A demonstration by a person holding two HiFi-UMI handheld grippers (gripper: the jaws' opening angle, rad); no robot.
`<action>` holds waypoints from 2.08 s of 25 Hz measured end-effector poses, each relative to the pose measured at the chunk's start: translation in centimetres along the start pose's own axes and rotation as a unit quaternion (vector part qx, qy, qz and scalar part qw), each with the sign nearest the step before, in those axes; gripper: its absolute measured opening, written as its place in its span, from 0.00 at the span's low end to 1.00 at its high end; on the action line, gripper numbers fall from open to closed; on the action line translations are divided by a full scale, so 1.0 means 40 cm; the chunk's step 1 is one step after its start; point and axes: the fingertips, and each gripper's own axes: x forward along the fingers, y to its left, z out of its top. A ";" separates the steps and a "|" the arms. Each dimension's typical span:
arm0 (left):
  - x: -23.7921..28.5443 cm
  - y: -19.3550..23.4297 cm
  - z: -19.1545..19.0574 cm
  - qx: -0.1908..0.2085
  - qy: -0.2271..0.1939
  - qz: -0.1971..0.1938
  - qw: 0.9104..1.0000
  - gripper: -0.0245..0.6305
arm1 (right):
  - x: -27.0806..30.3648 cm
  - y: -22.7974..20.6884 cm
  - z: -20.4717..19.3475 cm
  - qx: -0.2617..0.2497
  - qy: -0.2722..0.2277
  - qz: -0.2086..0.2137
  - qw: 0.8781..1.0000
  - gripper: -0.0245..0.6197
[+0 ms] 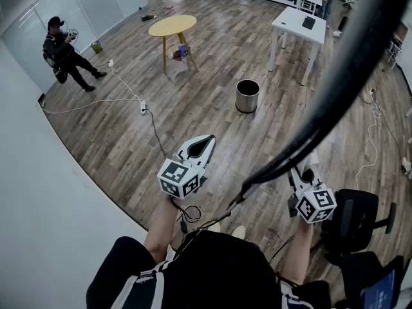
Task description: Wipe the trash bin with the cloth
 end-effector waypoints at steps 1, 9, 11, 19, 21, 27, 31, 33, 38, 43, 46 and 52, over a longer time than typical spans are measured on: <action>0.006 -0.005 -0.001 0.000 0.000 0.000 1.000 0.03 | -0.002 -0.005 0.002 -0.001 0.000 0.000 1.000 0.18; 0.060 -0.038 -0.006 0.002 0.000 0.003 1.000 0.03 | -0.008 -0.060 0.002 -0.006 0.002 0.006 1.000 0.18; 0.074 -0.049 -0.007 0.005 0.001 0.006 1.000 0.03 | -0.011 -0.077 0.001 -0.005 0.003 0.008 1.000 0.18; 0.136 -0.074 -0.035 0.002 0.008 0.012 1.000 0.03 | 0.006 -0.130 -0.027 -0.002 0.018 0.025 1.000 0.18; 0.167 -0.066 -0.038 0.003 0.009 0.010 1.000 0.03 | 0.027 -0.150 -0.031 0.000 0.020 0.027 0.999 0.18; 0.288 -0.004 -0.039 0.005 0.007 0.004 1.000 0.03 | 0.128 -0.222 -0.019 -0.001 0.018 0.031 0.999 0.18; 0.389 0.080 -0.033 0.003 0.004 -0.005 1.000 0.03 | 0.230 -0.265 0.000 -0.001 0.017 0.028 0.999 0.18; 0.441 0.127 -0.026 0.005 0.005 -0.010 1.000 0.03 | 0.290 -0.287 0.013 -0.004 0.021 0.024 0.999 0.18; 0.565 0.238 -0.006 0.012 0.006 -0.028 1.000 0.03 | 0.446 -0.337 0.049 -0.010 0.021 0.014 1.000 0.18; 0.659 0.361 -0.004 0.007 0.009 -0.042 0.999 0.03 | 0.608 -0.362 0.048 -0.019 0.031 0.005 0.999 0.18; 0.695 0.411 -0.014 0.011 0.015 -0.045 0.999 0.03 | 0.679 -0.371 0.057 -0.005 0.023 0.007 1.000 0.18; 0.767 0.521 -0.019 0.000 0.014 -0.039 0.999 0.03 | 0.819 -0.394 0.071 -0.008 0.033 0.017 0.999 0.18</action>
